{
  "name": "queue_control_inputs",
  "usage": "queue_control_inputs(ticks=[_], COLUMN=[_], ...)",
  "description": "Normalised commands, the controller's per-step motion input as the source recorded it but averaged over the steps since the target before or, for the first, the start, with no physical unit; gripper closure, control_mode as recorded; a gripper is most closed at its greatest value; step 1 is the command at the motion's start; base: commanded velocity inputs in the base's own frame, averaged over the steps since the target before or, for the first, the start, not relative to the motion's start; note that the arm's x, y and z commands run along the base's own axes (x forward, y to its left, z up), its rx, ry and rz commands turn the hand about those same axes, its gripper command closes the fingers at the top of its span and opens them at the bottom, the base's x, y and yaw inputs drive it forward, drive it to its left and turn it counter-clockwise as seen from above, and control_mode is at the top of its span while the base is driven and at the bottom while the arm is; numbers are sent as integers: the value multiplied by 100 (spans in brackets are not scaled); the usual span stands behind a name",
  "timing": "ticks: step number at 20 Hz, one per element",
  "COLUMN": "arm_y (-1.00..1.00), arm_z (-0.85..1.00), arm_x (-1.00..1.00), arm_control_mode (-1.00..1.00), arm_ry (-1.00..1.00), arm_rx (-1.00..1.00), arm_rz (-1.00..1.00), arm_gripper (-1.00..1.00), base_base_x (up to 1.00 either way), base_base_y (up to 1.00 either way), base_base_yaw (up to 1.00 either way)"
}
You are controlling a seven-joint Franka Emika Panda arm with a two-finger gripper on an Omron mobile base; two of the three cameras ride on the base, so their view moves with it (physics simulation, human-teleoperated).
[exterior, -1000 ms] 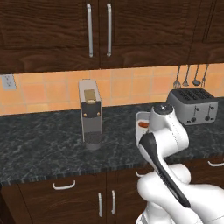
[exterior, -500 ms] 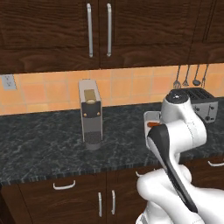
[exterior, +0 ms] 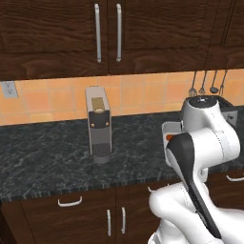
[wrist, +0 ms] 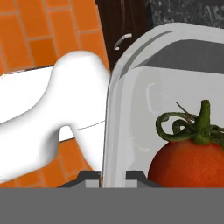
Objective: Take the meat container that has the steak and place it on the second highest rack of the freezer. Then take the vegetable container that has the tomato and carrot and place it on the highest rack of the freezer.
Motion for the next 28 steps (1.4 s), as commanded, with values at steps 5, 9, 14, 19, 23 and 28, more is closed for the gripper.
queue_control_inputs(ticks=[5,9,14,19,23,28], arm_y=[0,2,6,0,0,0], arm_z=[4,11,0,3,0,0], arm_x=[-10,0,-13,-13,0,0], arm_control_mode=[-100,-100,-100,100,100,100], arm_ry=[0,-3,1,-3,0,0], arm_rx=[0,-1,-1,0,0,0], arm_rz=[0,0,0,0,0,0], arm_gripper=[100,100,100,100,100,100], base_base_x=[0,0,0,-53,-37,-26], base_base_y=[0,0,0,0,-22,-29], base_base_yaw=[0,0,0,-15,-53,-71])
